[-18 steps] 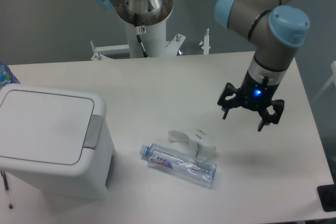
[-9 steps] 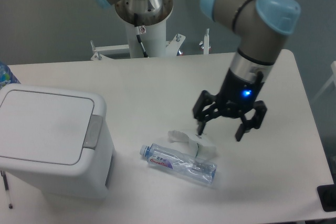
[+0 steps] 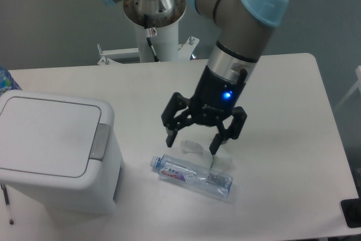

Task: Open the trash can
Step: 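Move the open gripper across the table toward the white trash bin lid, then lower the gripper finger onto the lid's grey hinge tab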

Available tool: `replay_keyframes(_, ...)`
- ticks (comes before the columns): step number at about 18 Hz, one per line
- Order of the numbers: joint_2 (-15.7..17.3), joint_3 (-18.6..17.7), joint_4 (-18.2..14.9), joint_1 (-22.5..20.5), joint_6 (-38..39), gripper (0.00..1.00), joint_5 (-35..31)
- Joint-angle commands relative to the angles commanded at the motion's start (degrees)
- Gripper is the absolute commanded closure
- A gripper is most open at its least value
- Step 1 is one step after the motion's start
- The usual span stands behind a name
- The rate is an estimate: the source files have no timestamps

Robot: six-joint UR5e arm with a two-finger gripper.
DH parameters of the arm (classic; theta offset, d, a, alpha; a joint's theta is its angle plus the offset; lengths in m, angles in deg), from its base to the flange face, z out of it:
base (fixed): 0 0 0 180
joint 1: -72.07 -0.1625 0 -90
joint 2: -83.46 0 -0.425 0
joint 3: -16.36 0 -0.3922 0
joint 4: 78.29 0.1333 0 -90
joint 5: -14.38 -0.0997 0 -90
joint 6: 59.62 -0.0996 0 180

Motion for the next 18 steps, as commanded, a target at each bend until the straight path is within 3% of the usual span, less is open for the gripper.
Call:
replay_keyframes(5, -0.4, -2.5, 4.8, 3.0, 0.2, 0.00, -0.2)
replay_keyframes(13, 0.3, -4.4, 4.8, 5.4, 0.4, 0.00, -0.9)
replay_keyframes(18, 2.3, -6.9, 5.0, 5.9, 0.4, 0.00, -1.0)
